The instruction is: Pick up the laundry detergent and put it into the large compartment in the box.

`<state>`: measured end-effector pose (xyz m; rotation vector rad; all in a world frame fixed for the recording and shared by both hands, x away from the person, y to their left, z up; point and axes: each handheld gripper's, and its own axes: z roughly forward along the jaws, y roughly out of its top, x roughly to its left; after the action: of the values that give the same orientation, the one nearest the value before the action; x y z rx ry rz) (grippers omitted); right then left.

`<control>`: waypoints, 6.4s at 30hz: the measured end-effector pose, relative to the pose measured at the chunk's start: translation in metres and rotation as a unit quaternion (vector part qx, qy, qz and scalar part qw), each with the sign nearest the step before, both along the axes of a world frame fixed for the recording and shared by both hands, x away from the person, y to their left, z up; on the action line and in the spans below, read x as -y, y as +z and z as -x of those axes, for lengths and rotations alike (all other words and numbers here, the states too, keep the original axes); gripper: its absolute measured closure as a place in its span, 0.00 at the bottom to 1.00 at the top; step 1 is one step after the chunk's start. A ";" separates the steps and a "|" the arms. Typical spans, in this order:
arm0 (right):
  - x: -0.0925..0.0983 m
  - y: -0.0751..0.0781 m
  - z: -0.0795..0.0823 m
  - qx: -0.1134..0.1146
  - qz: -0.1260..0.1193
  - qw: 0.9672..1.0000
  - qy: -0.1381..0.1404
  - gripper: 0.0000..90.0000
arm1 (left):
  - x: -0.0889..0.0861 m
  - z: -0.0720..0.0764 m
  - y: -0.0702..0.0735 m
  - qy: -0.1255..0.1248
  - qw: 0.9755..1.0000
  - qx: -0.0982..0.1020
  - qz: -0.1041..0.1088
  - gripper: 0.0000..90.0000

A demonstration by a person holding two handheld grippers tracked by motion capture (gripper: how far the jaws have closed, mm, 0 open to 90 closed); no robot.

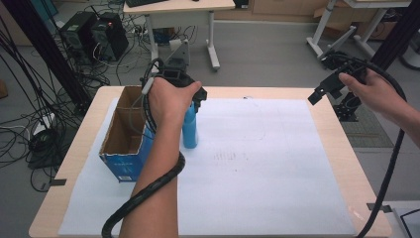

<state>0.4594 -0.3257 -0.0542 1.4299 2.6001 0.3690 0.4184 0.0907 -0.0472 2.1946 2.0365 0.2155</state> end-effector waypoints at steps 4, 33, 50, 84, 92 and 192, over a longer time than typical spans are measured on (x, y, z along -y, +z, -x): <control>0.001 0.000 -0.002 -0.001 0.000 1.000 0.000 0.04 | 0.001 -0.006 0.004 -0.001 1.000 0.004 0.002 0.07; 0.001 0.010 0.001 0.004 0.000 1.000 0.014 0.04 | 0.014 -0.057 0.000 0.027 0.999 0.017 -0.009 0.07; 0.007 0.011 0.000 0.002 -0.004 1.000 0.018 0.04 | 0.020 -0.075 -0.022 0.035 0.999 0.003 -0.011 0.07; 0.015 0.011 0.005 0.004 -0.004 1.000 0.017 0.04 | 0.017 -0.086 -0.061 0.040 0.999 -0.024 -0.009 0.10; 0.016 0.012 0.006 0.004 -0.006 1.000 0.016 0.04 | 0.019 -0.088 -0.067 0.036 0.999 -0.031 -0.010 0.17; -0.018 0.031 0.048 0.010 0.003 0.999 0.044 0.04 | -0.031 0.043 0.174 0.071 0.991 0.100 -0.044 0.42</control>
<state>0.4119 -0.3079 -0.0236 1.3060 2.6520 0.3837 0.3749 0.1215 0.1268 1.9831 2.1081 0.5284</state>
